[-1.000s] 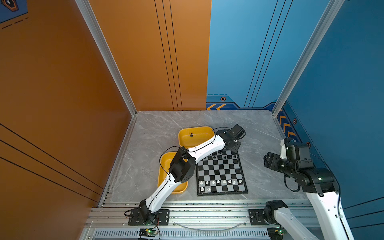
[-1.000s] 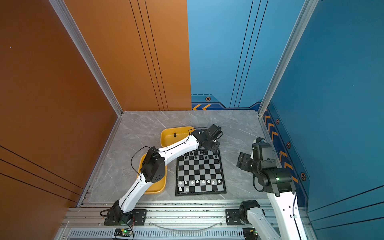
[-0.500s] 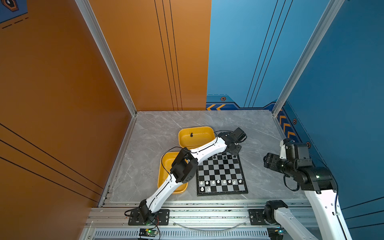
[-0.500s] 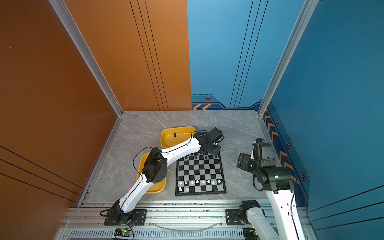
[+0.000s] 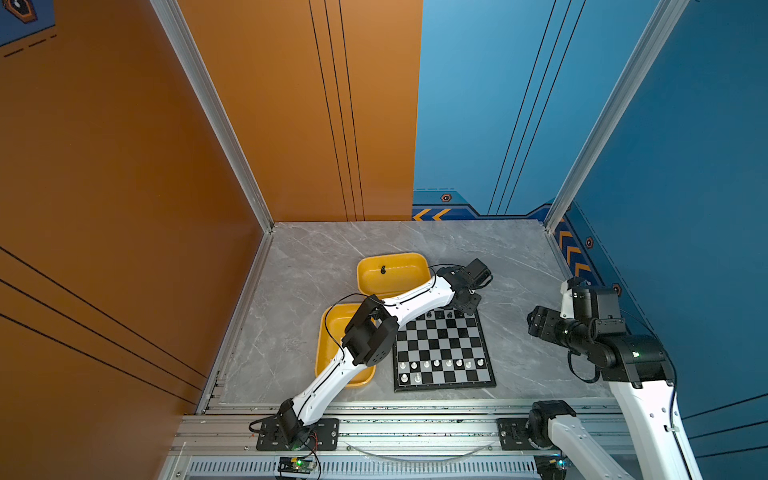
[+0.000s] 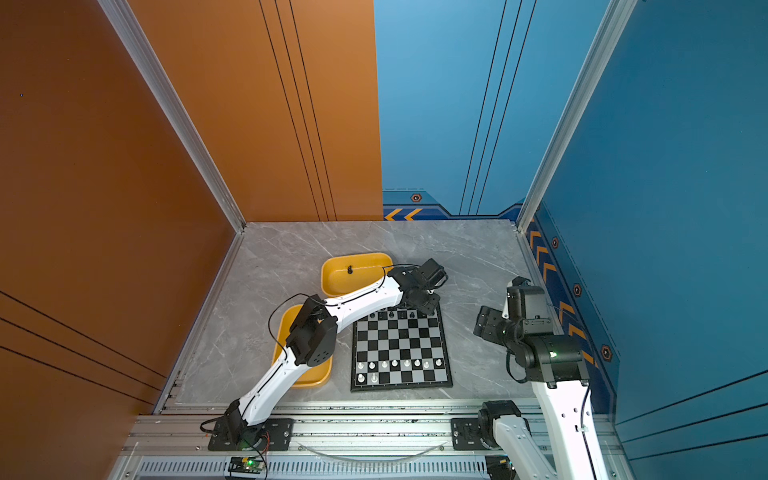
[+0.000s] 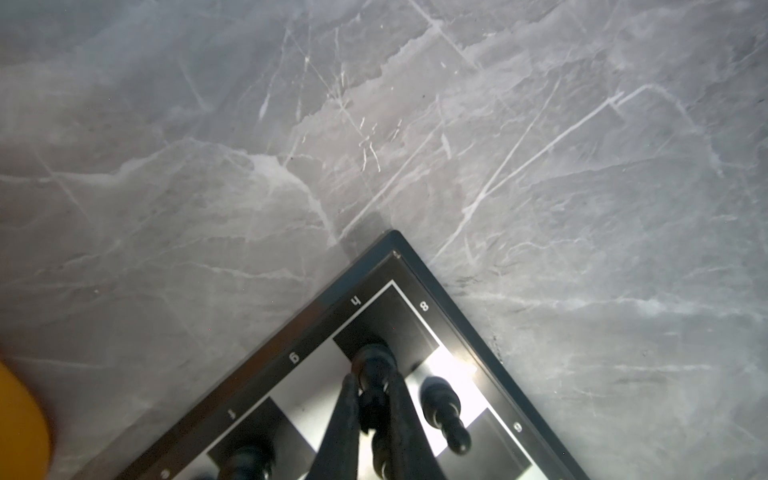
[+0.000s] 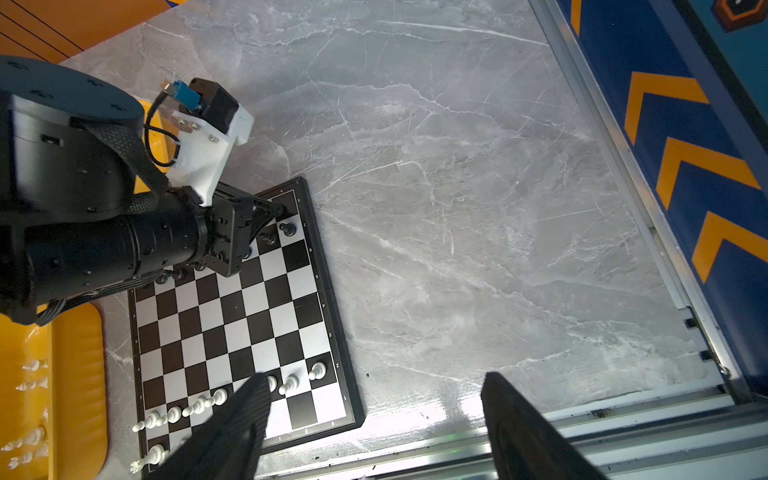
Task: Set up the chess pieces on the board
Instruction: 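Lower the black piece onto the corner square and open the left gripper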
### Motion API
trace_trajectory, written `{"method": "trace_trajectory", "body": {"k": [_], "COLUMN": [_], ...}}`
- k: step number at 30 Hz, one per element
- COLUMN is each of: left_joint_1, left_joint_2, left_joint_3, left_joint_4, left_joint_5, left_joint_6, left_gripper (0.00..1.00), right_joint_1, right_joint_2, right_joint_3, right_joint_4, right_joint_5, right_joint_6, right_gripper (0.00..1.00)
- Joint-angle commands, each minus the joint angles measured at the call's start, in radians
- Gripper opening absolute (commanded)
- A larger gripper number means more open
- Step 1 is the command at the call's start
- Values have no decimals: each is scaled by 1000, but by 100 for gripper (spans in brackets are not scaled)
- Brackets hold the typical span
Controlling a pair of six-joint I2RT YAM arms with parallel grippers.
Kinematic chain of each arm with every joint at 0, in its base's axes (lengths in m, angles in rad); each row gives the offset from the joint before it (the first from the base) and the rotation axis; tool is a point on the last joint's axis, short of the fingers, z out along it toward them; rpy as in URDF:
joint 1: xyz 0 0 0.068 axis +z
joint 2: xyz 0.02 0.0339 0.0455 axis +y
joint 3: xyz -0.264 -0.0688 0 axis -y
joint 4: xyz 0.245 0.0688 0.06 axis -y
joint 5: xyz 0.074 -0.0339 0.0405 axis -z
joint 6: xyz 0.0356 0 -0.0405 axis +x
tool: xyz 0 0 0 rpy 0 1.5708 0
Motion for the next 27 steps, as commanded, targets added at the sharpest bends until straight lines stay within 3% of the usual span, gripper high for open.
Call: {"method": "trace_trajectory", "body": {"k": [1,23,27], "left_joint_1": [-6,4,3], "left_joint_2": [22,51,49], "left_joint_3": [2,65,71], "left_joint_4": [-24,-30,-30], "left_joint_5": [23,39,39], "left_joint_6": [-13,-13,-12], "left_gripper": [14,18,22], "right_joint_1": [-9,-11,-11], "right_joint_2": [-9,-2,-1], "right_joint_3": [-11,-15,-15], "right_joint_4": [-33,-33,-33], "right_joint_5": [-7,-1,0], "right_joint_6": [-13,-13,-14], "right_gripper": [83,83,83]}}
